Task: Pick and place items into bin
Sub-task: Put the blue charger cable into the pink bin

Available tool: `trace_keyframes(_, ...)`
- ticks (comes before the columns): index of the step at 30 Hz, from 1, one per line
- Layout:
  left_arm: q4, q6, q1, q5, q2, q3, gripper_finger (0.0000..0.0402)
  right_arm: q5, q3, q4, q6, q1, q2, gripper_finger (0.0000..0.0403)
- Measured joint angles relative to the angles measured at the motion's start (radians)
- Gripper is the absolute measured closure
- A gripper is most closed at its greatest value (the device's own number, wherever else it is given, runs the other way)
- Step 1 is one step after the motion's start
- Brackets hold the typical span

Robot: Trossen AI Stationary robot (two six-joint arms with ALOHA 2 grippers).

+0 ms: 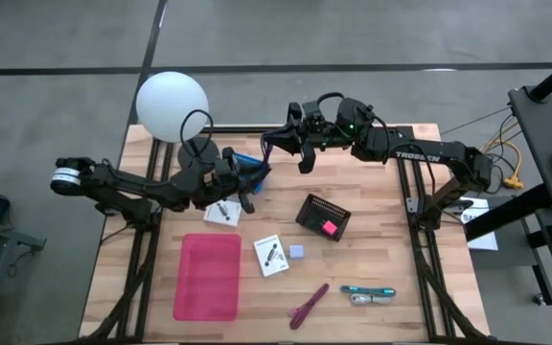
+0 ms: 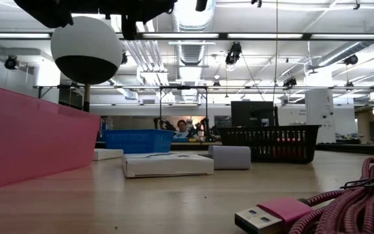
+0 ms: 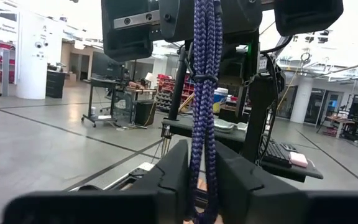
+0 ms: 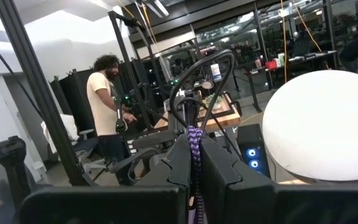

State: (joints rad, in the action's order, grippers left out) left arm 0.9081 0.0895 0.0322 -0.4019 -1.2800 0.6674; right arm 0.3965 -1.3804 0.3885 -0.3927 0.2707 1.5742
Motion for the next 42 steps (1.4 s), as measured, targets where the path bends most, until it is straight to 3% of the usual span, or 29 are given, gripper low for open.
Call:
trace_keyframes(3, 0.0, 0.001, 0.0, 0.006, 0.0, 0.001, 0.0392, 0.001, 0.0, -0.001, 0.0, 0.0, 0.0, 0.0394)
trace_keyframes(14, -0.007, 0.004, 0.0, 0.015, 0.002, 0.001, 0.0399, 0.074, 0.0, -0.017, 0.011, 0.009, -0.003, 0.0388)
trace_keyframes(24, 0.005, 0.005, 0.0, 0.008, 0.007, 0.002, 0.0399, 0.078, 0.0, -0.03, 0.01, 0.022, -0.017, 0.0294)
trace_keyframes(29, 0.0, 0.005, 0.0, 0.009, 0.007, -0.002, 0.04, 0.079, 0.0, -0.117, 0.01, 0.041, -0.023, 0.0251)
trace_keyframes(42, -0.038, 0.003, 0.0, 0.011, 0.04, -0.005, 0.04, 0.077, 0.0, -0.394, 0.02, 0.096, -0.165, 0.022)
